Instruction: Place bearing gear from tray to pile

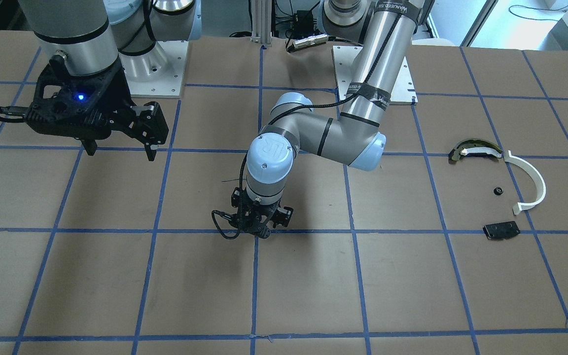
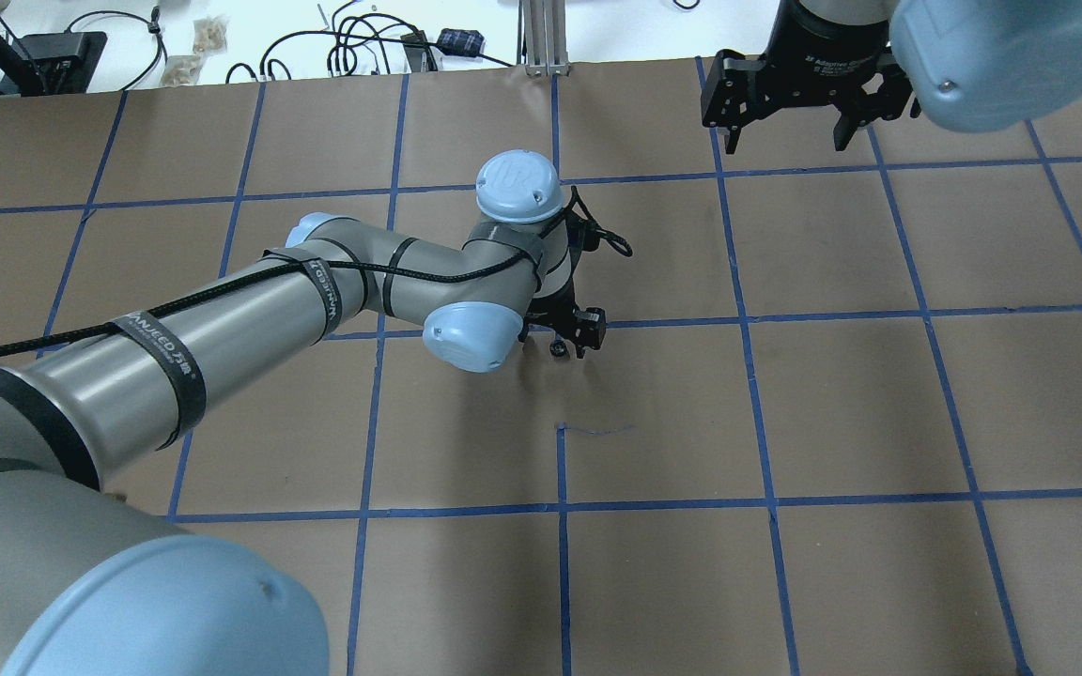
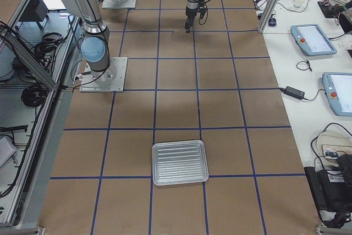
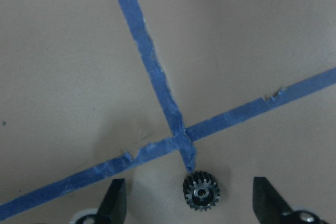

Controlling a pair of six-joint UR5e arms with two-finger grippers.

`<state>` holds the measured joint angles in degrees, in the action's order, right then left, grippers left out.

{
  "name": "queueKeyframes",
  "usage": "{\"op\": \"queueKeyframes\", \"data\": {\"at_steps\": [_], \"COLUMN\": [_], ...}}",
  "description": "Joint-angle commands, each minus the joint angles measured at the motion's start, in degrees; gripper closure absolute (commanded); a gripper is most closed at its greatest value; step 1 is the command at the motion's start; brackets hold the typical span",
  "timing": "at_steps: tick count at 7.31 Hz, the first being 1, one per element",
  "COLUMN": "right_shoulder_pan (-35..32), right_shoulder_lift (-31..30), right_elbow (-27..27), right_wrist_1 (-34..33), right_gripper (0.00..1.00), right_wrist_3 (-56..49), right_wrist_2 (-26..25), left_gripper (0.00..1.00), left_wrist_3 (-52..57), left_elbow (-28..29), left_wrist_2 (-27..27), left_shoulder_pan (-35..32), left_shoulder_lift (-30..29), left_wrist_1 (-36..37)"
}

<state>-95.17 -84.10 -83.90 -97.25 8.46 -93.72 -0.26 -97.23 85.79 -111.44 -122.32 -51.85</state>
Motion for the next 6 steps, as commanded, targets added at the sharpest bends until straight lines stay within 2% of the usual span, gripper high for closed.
{"op": "queueKeyframes", "data": {"at_steps": [1, 3, 5, 6], "right_shoulder_pan": [-0.1, -0.19, -0.19, -0.19], "right_shoulder_lift": [-0.36, -0.54, -1.58, -1.59], "right_elbow": [-0.21, -0.29, -0.47, -0.47], "right_wrist_1": [-0.4, -0.48, -0.4, 0.12], "right_gripper": [0.0, 0.0, 0.0, 0.0], "right_wrist_3": [0.24, 0.07, -0.89, -0.47], "right_wrist_2": [0.29, 2.83, 2.67, 2.15], "left_gripper": [0.27, 0.29, 0.45, 0.7], "left_wrist_3": [0.09, 0.09, 0.09, 0.61], "left_elbow": [0.11, 0.02, 0.02, 0.11], "left_wrist_2": [-0.1, 0.08, -0.01, -0.01], "left_shoulder_pan": [-0.01, -0.01, -0.01, -0.01], "left_shoulder_lift": [0.06, -0.02, -0.02, -0.02], "left_wrist_1": [0.25, 0.17, 0.25, 0.25]}}
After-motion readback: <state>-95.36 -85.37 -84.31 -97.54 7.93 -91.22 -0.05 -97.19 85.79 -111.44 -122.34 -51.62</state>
